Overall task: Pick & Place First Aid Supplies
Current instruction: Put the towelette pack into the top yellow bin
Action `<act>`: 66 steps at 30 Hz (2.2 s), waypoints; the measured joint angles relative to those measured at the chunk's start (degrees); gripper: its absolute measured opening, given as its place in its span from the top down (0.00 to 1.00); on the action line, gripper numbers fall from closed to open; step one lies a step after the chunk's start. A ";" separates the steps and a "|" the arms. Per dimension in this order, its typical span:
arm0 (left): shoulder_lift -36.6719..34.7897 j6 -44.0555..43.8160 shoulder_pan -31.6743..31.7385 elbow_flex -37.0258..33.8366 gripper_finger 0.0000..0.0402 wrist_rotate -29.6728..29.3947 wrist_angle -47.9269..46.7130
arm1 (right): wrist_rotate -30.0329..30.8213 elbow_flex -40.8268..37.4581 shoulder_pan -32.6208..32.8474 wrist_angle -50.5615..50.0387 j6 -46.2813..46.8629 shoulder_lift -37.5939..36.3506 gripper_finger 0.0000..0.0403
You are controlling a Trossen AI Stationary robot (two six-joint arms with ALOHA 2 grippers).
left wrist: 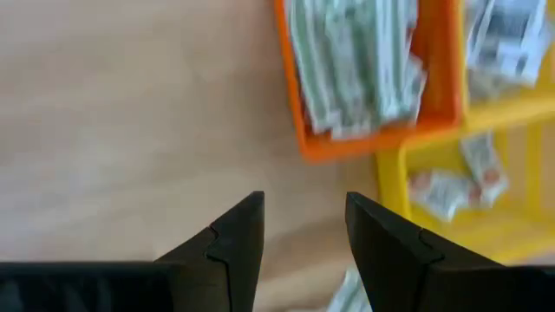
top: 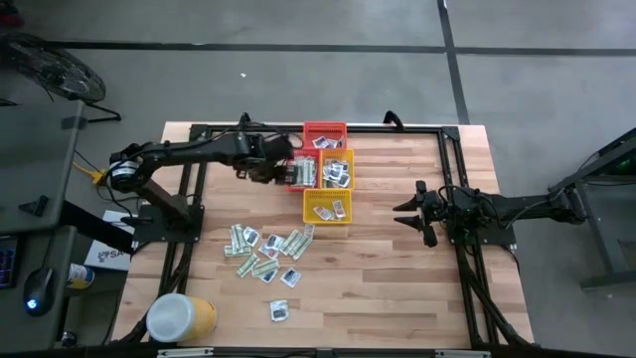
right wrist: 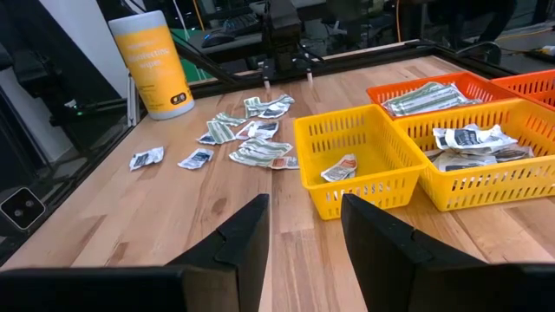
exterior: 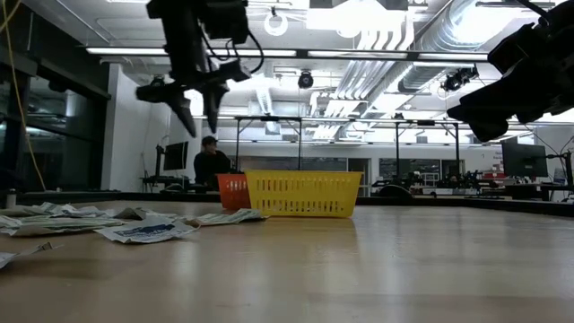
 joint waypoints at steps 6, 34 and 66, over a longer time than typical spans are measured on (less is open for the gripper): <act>-3.68 -4.58 -3.12 -7.47 0.60 8.44 -0.67 | -0.02 -0.02 0.00 0.00 0.00 -0.02 0.65; -5.03 -12.41 -9.42 -23.96 0.60 17.20 -0.56 | -0.02 0.00 0.00 0.00 0.01 -0.02 0.65; 5.70 2.00 -10.47 -23.75 0.60 16.32 5.56 | 0.00 0.00 0.00 0.00 0.00 0.00 0.65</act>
